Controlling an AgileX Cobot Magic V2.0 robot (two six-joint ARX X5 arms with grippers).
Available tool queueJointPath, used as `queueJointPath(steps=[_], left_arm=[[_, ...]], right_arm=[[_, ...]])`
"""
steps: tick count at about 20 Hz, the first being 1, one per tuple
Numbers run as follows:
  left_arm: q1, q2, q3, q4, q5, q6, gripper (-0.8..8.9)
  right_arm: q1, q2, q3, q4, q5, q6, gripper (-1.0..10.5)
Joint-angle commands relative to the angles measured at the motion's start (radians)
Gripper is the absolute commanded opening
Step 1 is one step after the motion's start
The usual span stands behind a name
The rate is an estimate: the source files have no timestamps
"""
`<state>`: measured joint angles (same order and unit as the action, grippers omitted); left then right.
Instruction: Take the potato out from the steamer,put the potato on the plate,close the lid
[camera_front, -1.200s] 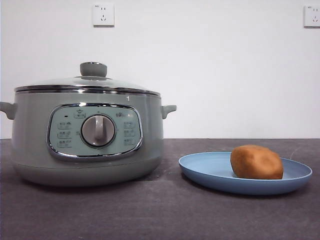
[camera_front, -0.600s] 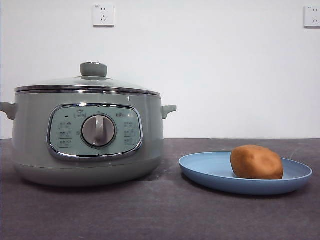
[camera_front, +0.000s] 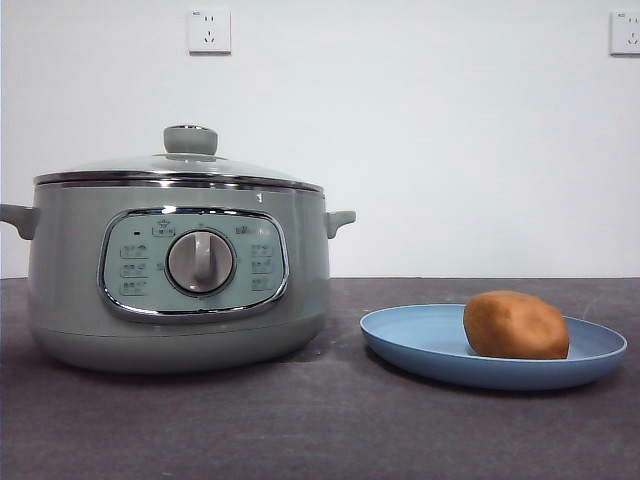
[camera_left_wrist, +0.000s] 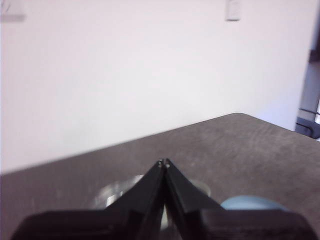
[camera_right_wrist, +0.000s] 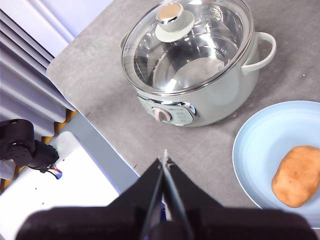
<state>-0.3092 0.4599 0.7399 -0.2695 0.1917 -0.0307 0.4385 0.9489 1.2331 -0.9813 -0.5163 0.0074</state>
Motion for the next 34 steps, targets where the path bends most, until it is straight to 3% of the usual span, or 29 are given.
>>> queueJointPath(steps=[1,4,9,20,34], left_arm=[[0.031,-0.142,-0.290,0.161,-0.004,-0.055,-0.03],[0.071,-0.283,-0.494,0.244,-0.003,-0.082,-0.03],[0.142,-0.449,-0.658,0.236,-0.002,-0.143,-0.03],[0.187,-0.458,-0.737,0.090,-0.012,-0.201,-0.03],[0.187,-0.458,-0.737,0.103,-0.007,-0.205,-0.03]], right_arm=[[0.001,-0.002,0.002,0.000,-0.001,-0.005,0.0],[0.001,-0.002,0.002,0.000,-0.001,-0.005,0.0],[0.001,-0.002,0.002,0.000,-0.001,-0.005,0.0],[0.001,-0.002,0.002,0.001,-0.001,-0.005,0.0],[0.001,-0.002,0.002,0.000,-0.001,-0.005,0.0]])
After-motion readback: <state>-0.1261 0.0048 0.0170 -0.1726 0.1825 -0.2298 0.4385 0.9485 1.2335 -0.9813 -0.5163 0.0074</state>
